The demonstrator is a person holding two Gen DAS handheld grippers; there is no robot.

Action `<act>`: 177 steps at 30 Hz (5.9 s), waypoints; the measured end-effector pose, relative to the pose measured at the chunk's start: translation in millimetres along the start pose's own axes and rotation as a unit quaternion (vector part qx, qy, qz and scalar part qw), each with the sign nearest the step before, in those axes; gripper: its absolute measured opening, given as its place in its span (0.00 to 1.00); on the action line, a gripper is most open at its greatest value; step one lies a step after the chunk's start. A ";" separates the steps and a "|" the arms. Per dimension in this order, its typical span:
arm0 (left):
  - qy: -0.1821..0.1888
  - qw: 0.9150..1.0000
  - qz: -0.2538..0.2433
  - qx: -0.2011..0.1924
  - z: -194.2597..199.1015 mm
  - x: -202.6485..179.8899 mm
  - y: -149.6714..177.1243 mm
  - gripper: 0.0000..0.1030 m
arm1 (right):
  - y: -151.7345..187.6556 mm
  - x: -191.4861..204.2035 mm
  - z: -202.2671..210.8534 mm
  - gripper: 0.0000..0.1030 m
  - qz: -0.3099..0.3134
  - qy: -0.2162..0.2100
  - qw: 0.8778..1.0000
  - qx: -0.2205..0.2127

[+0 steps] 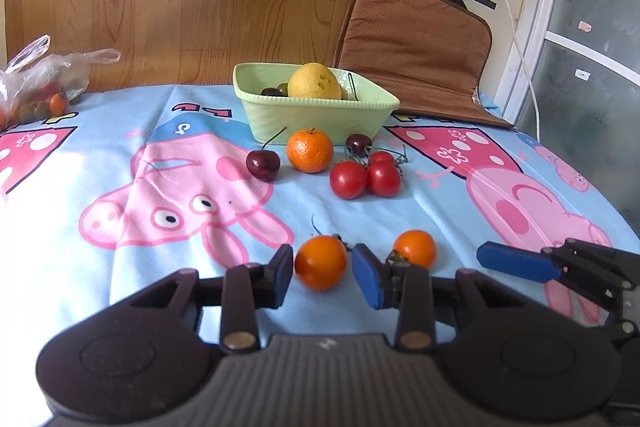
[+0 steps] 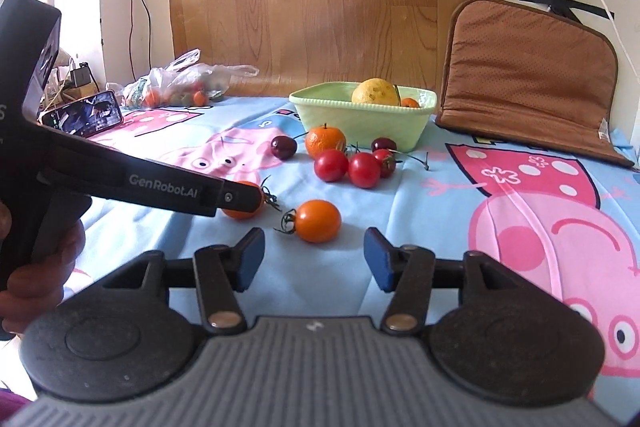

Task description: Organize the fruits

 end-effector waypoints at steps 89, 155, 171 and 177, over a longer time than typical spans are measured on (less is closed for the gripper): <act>0.084 0.996 -0.030 -0.012 -53.2 1.9 -61.4 0.30 | -40.5 -49.7 -65.4 0.38 -0.045 -0.003 0.999 -0.006; 0.152 0.988 0.021 0.015 -8.5 -19.1 8.2 0.57 | 7.4 -9.4 -11.4 0.45 0.047 -0.006 0.999 0.023; 0.156 0.988 0.008 0.007 -13.5 -22.0 -7.4 0.22 | -3.8 -16.3 -21.5 0.30 0.013 -0.021 1.000 0.017; 0.158 0.987 0.021 -0.029 -25.1 -11.2 -67.0 0.13 | -48.9 -27.8 -43.8 0.30 0.003 -0.021 1.000 -0.023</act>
Point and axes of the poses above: each gripper's, at about its wrist camera, not at the fingertips, and z roughly against the way its jaws point, x to its left, y to its underside, the point moved 8 cm from there along -z, roughly the way its jaws point, and after that the axes turned 8 degrees about y, right-handed, at the moved point
